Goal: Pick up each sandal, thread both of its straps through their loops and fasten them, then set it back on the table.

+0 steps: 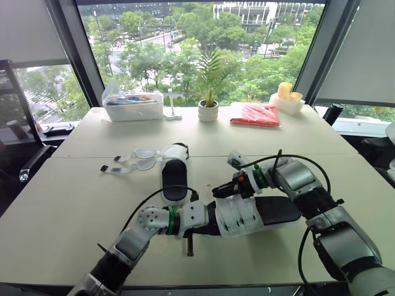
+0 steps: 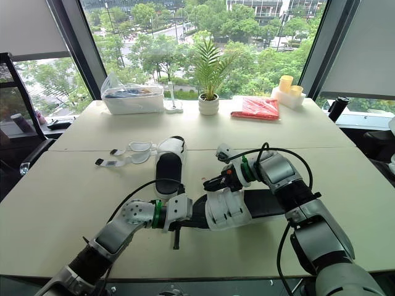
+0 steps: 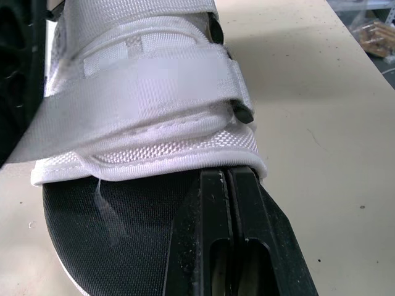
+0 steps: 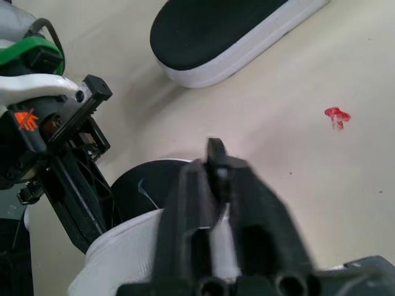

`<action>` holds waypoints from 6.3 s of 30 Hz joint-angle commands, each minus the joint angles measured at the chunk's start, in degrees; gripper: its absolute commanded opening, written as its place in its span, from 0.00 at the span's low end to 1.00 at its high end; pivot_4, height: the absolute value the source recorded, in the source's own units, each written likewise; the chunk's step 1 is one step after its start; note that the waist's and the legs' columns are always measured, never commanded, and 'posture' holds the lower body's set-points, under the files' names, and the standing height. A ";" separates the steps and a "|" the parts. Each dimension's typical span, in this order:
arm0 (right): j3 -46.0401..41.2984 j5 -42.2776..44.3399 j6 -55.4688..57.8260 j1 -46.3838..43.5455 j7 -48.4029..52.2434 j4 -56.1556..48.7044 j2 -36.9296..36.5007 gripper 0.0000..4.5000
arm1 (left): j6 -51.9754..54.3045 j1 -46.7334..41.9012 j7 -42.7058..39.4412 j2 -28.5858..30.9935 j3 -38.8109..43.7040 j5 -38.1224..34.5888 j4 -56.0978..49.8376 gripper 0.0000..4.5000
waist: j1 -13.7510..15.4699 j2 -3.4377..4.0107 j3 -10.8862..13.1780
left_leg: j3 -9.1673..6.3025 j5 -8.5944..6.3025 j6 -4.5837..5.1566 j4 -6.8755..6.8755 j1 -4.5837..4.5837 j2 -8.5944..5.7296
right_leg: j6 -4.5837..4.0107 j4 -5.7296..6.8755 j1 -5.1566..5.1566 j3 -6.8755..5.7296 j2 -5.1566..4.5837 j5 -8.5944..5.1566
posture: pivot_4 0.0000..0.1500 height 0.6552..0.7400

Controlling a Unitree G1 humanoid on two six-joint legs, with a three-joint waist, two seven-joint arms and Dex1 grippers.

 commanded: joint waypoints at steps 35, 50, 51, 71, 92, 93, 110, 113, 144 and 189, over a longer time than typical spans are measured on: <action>1.65 -8.14 -22.03 -8.50 0.33 24.72 1.56 0.01 | 5.52 3.51 -1.91 1.90 -4.48 2.91 0.47 0.00 | -1.32 0.08 0.01 | 0.00 0.05 -0.09 -0.08 0.45 -0.02 | -0.02 0.02 0.41 0.02 0.01 0.00 | 1.00 1.00; 4.99 -21.63 -36.61 -6.57 -7.14 28.53 3.52 0.58 | 6.21 4.19 -1.27 1.82 -4.02 3.08 -0.51 0.00 | -1.11 0.13 -0.28 | -0.03 0.06 -0.14 -0.52 0.41 -0.09 | -0.02 -0.06 0.18 0.02 -0.04 0.00 | 1.00 1.00; 4.45 -21.99 -37.39 -6.83 -8.34 29.33 3.69 0.58 | 6.21 4.14 -1.21 1.70 -4.06 3.08 -0.39 0.00 | -1.16 0.13 -0.28 | -0.03 0.06 -0.15 -0.51 0.41 -0.09 | -0.02 -0.09 0.20 0.02 -0.04 0.00 | 1.00 1.00; -20.20 -19.66 -75.96 30.84 -19.78 -11.39 -18.74 0.58 | 6.47 0.13 1.62 0.05 6.83 -4.45 -1.64 0.00 | -0.73 0.50 0.07 | 0.17 0.10 -0.15 -0.37 0.29 -0.12 | 0.04 -0.01 0.25 0.07 -0.16 -0.03 | 1.00 1.00; -12.77 -64.02 -134.37 14.94 -59.38 11.36 -12.45 0.99 | 20.11 -1.05 5.74 6.97 23.30 -15.01 -7.43 0.00 | -1.66 0.35 0.55 | 0.08 0.62 -0.71 -0.52 0.34 0.00 | 0.00 0.23 -0.08 0.07 0.18 -0.02 | 1.00 1.00; -11.92 -66.58 -134.96 13.90 -61.51 12.08 -12.16 0.99 | 20.26 -1.02 5.92 7.10 23.47 -15.11 -7.58 0.00 | -1.63 0.36 0.55 | 0.09 0.63 -0.73 -0.52 0.34 0.00 | -0.01 0.27 -0.18 0.08 0.20 -0.02 | 1.00 1.00; 7.60 -90.54 -124.61 3.07 -99.09 15.38 -15.93 0.01 | 20.99 -0.10 8.68 7.91 24.35 -16.12 -10.25 0.00 | -1.70 -0.04 0.78 | 0.10 0.94 -1.23 -0.60 0.37 0.03 | -0.61 1.28 -0.44 0.31 0.22 -0.36 | 1.00 1.00; 4.99 -82.93 -121.69 1.48 -94.97 19.08 -16.15 0.01 | 21.44 -0.44 9.81 7.71 25.09 -16.53 -11.13 0.00 | -1.96 -0.17 0.87 | 0.10 0.96 -1.23 -0.57 0.37 0.03 | -0.62 1.29 -0.40 0.31 0.23 -0.35 | 1.00 1.00; -1.84 -50.65 -50.38 -15.86 -58.75 51.07 3.48 0.99 | 14.89 -1.59 16.87 8.11 23.41 -7.75 -9.36 0.00 | -3.09 -0.21 0.97 | 0.06 0.95 -1.22 -0.88 0.30 0.06 | -0.54 1.28 -0.62 0.16 0.21 -0.29 | 1.00 1.00; -34.60 20.02 11.84 26.73 -26.45 -52.23 -8.66 1.00 | -4.65 -40.38 50.00 -1.28 -0.46 38.85 55.64 0.86 | -1.07 -0.43 1.04 | -0.10 0.62 -0.65 -0.15 -0.58 -0.02 | -0.23 1.26 -0.99 -0.12 0.02 -0.13 | 1.00 1.00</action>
